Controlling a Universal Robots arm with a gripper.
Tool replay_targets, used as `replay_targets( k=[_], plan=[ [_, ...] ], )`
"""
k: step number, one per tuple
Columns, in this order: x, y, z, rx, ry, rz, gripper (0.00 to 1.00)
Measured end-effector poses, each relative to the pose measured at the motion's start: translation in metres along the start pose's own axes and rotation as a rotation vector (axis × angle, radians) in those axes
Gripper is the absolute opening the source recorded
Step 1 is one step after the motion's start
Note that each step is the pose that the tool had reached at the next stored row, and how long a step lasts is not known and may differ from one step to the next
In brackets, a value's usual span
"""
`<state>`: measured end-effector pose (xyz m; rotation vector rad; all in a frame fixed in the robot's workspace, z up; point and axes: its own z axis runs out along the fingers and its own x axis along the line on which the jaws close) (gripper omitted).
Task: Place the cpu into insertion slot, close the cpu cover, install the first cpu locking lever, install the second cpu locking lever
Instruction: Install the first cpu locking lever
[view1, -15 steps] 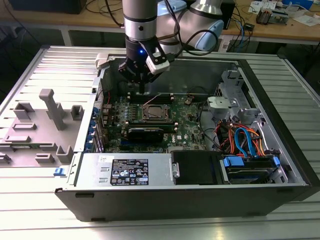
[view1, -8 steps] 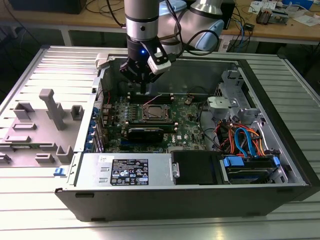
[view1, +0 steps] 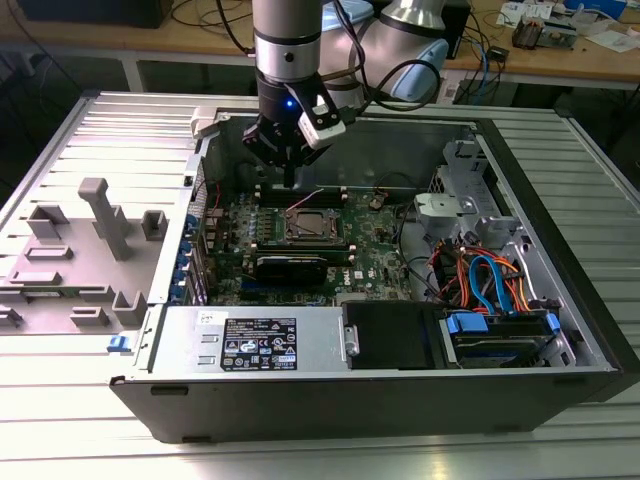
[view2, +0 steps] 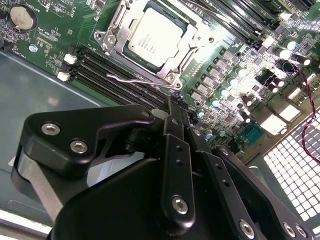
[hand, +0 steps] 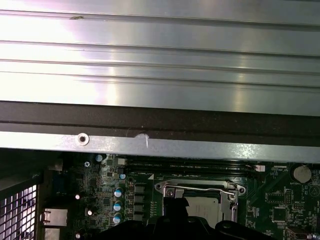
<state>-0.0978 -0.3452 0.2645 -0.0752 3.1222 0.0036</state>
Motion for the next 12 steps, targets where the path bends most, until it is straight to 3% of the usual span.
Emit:
replay_targets(
  k=[8, 12],
  plan=[
    [-0.0030, -0.0002, 0.0038, 0.0005, -0.0001, 0.000, 0.11],
    [-0.0096, -0.0005, 0.0076, 0.0005, -0.0001, 0.004, 0.11]
  ],
)
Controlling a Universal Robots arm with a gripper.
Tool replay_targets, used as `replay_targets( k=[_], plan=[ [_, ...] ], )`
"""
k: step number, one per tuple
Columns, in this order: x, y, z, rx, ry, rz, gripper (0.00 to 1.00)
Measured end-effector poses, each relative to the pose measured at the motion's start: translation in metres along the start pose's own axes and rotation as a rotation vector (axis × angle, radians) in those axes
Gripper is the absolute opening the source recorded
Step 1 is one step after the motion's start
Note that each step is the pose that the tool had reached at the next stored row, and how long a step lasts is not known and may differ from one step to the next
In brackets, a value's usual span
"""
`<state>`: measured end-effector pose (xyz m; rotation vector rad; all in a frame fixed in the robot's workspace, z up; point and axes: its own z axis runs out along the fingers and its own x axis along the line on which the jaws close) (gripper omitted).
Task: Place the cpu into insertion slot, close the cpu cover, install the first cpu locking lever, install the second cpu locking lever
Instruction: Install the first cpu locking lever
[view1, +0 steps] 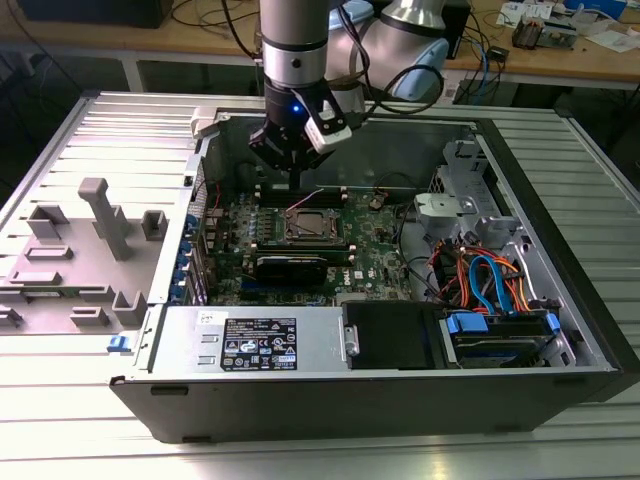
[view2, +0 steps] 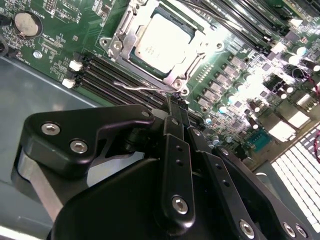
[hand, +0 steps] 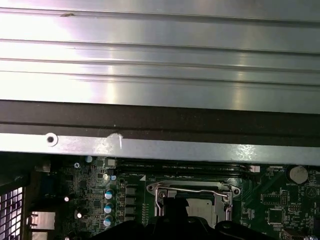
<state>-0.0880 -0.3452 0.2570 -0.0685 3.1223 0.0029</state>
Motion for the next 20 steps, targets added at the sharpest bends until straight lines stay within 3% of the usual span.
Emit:
replay_targets(
  k=[10, 20],
  plan=[
    [-0.0104, 0.0008, 0.0174, 0.0004, 0.0001, 0.000, 0.11],
    [-0.0118, 0.0096, 0.0260, 0.0047, 0.0002, -0.003, 0.11]
  ],
)
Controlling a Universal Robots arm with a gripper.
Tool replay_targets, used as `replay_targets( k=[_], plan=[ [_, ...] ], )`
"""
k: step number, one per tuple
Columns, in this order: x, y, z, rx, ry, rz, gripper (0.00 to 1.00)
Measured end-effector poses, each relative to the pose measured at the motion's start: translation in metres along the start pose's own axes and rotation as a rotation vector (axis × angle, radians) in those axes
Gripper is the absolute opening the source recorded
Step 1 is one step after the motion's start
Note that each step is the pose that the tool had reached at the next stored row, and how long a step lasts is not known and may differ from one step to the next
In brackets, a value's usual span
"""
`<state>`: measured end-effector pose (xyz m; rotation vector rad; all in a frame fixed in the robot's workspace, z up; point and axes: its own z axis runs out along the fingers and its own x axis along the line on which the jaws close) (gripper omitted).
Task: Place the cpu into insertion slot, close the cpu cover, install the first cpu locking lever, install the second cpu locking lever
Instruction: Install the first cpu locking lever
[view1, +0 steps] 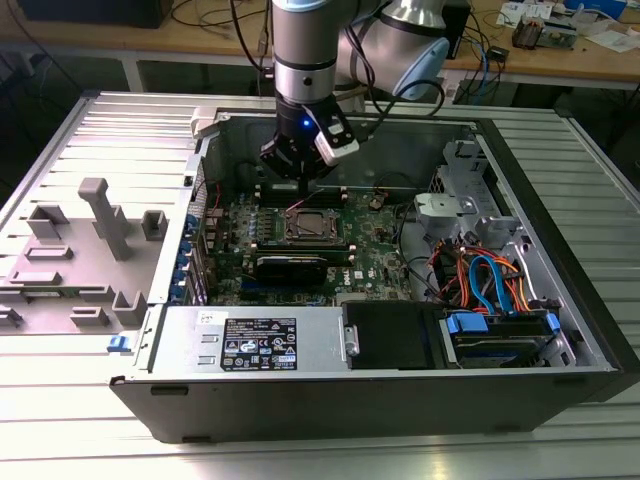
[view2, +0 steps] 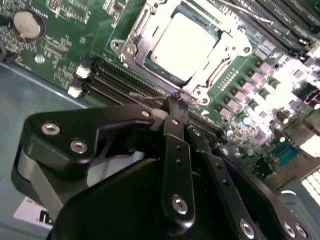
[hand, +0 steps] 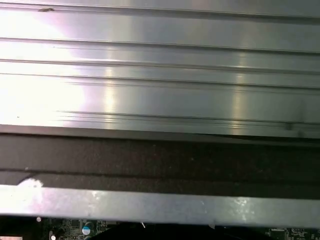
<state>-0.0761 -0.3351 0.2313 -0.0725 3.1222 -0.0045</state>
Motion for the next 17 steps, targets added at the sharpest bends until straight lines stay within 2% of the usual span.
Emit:
replay_targets(
  k=[6, 17],
  plan=[
    [0.0001, -0.0024, 0.0005, 0.0112, 0.0006, 0.000, 0.11],
    [-0.0024, -0.0046, 0.0023, 0.0116, 0.0007, 0.021, 0.11]
  ],
)
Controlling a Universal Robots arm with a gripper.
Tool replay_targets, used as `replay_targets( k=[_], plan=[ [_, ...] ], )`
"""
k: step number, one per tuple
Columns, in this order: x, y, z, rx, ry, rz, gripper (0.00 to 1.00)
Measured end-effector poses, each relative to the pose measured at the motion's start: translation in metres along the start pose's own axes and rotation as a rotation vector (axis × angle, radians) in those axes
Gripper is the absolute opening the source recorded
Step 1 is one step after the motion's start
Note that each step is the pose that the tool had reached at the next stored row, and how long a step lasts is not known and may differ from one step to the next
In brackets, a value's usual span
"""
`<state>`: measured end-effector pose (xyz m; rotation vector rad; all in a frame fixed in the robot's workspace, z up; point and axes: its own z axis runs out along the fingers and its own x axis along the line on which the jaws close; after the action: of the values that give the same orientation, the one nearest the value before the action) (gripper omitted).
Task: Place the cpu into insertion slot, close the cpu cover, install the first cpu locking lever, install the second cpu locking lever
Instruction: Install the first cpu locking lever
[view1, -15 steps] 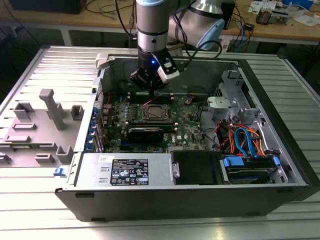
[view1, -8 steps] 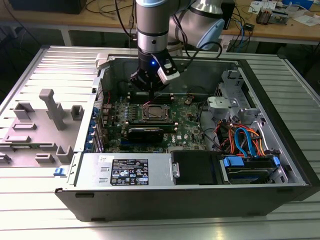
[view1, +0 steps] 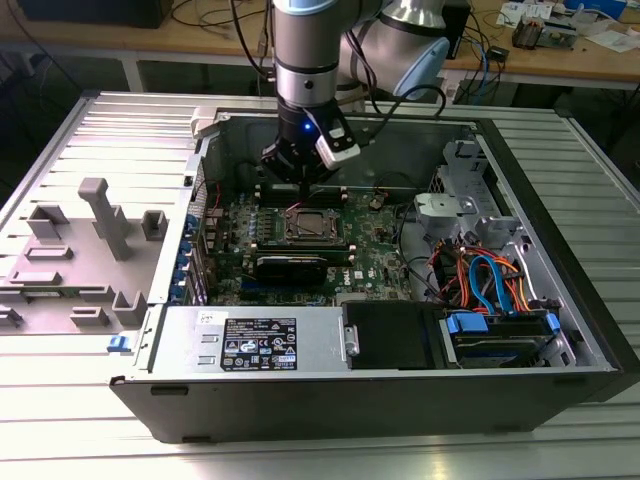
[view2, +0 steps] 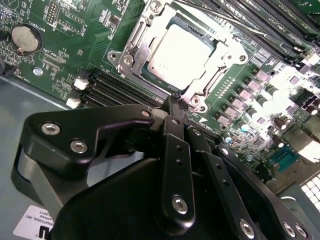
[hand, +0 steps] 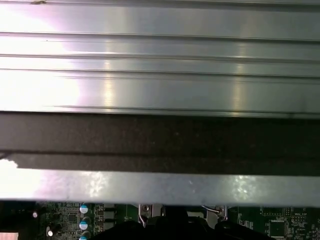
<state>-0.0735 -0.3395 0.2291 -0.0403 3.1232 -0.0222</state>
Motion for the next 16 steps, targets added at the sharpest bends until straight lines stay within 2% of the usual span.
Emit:
replay_targets(
  k=[8, 16],
  plan=[
    [-0.0079, 0.0046, 0.0023, 0.0000, 0.0001, 0.000, 0.11],
    [-0.0126, 0.0046, 0.0097, 0.0001, 0.0001, 0.000, 0.11]
  ],
)
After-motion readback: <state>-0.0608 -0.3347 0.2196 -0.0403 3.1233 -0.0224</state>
